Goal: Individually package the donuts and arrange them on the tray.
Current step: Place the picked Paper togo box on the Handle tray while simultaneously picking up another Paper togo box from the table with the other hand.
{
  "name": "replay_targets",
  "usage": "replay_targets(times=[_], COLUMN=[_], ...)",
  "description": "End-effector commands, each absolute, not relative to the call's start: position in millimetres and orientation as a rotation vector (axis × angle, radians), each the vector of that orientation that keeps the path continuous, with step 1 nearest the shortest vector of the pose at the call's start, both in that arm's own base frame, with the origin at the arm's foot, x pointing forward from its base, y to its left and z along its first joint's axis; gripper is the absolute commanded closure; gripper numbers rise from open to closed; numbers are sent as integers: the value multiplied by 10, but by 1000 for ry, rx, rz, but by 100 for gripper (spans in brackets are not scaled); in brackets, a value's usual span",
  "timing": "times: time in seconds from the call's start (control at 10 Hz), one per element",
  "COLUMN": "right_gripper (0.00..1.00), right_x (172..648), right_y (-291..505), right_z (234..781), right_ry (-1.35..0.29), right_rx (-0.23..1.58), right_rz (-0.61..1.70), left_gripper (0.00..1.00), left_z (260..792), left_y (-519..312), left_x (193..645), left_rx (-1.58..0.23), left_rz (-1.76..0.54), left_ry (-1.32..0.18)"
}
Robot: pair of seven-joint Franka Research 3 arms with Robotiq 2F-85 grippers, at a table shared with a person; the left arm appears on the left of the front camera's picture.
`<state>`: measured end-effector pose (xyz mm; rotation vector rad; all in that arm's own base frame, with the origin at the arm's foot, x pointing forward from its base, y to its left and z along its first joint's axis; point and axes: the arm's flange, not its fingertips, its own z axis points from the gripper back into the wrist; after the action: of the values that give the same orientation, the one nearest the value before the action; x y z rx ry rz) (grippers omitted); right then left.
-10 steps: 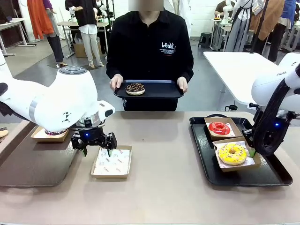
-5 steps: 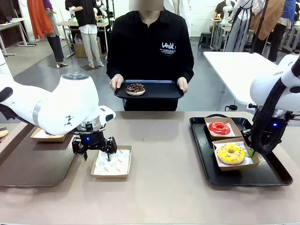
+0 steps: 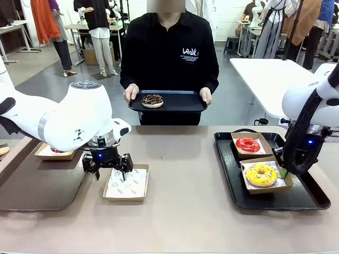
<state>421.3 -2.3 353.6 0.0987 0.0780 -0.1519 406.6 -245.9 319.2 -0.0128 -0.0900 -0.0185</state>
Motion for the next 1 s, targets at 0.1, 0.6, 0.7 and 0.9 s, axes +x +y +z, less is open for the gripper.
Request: replay_targets(times=[0.1, 0.6, 0.7, 0.9], right_gripper=[98, 98, 98, 98], right_x=[4247, 4245, 4245, 4244], right_y=[-32, -20, -18, -10], right_z=[3519, 3491, 3478, 3473], right_ry=[65, 21, 21, 13], right_rx=[78, 32, 29, 26], right_rz=[-156, -147, -146, -143], left_gripper=[0, 0, 0, 0], left_z=[3175, 3164, 3154, 3139], left_y=[-2503, -2504, -2503, -2501], left_x=[4097, 4099, 4105, 4116], left_rx=[-2, 2, 2, -2], left_rz=[-10, -20, -19, -17], left_ry=[-93, -83, -79, -75])
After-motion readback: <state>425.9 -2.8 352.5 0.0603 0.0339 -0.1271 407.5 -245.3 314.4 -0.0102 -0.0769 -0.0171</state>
